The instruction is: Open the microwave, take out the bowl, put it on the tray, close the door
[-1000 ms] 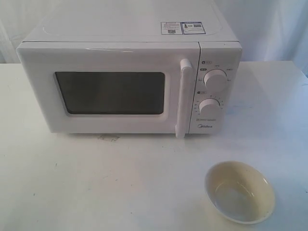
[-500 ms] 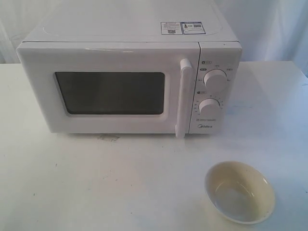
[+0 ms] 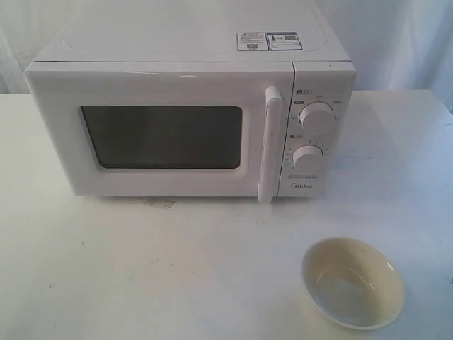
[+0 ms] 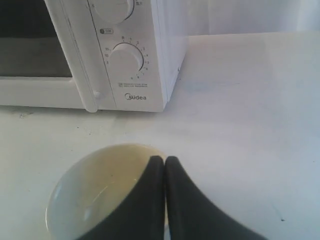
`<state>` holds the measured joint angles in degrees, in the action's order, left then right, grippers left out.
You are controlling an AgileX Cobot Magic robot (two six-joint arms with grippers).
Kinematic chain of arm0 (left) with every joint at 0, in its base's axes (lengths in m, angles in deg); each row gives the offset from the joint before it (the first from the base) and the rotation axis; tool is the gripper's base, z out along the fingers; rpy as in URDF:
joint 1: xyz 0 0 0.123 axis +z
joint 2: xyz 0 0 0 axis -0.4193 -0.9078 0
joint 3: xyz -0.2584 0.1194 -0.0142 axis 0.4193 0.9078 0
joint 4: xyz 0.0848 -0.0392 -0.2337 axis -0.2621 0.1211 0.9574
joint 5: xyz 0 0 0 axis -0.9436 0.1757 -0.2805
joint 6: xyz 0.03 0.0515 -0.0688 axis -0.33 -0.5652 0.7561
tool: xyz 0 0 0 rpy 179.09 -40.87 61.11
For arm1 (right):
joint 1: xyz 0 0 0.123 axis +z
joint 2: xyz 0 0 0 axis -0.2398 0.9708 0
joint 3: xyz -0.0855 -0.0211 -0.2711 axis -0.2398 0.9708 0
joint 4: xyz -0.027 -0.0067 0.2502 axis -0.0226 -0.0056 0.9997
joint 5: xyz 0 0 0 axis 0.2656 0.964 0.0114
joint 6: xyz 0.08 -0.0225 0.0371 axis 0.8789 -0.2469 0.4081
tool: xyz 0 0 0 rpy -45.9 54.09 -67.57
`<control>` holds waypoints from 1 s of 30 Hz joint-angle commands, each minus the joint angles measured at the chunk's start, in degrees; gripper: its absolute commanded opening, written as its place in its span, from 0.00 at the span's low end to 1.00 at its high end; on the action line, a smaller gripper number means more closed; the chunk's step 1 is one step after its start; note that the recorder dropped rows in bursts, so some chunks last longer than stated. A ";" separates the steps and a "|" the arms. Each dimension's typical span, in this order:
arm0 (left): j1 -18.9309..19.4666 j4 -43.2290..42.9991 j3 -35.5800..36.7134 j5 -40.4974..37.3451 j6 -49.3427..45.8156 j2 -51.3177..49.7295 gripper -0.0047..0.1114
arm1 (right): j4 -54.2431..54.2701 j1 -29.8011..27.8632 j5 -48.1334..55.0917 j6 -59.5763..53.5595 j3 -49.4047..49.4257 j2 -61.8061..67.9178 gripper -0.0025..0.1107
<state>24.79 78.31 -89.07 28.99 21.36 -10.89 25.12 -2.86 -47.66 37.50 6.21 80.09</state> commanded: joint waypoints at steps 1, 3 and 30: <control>-0.06 0.17 0.21 -0.12 0.25 0.24 0.04 | 0.28 -0.18 0.19 0.63 0.34 -0.30 0.02; -0.06 0.17 0.21 -0.12 0.25 0.24 0.04 | 0.28 -0.57 0.19 0.64 0.34 -0.30 0.02; -0.06 0.17 0.21 -0.12 0.14 0.24 0.04 | 1.81 -5.80 0.19 1.43 0.34 -0.30 0.02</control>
<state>24.79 78.31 -89.07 28.99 21.36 -10.89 27.02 -8.25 -47.45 38.65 6.21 80.09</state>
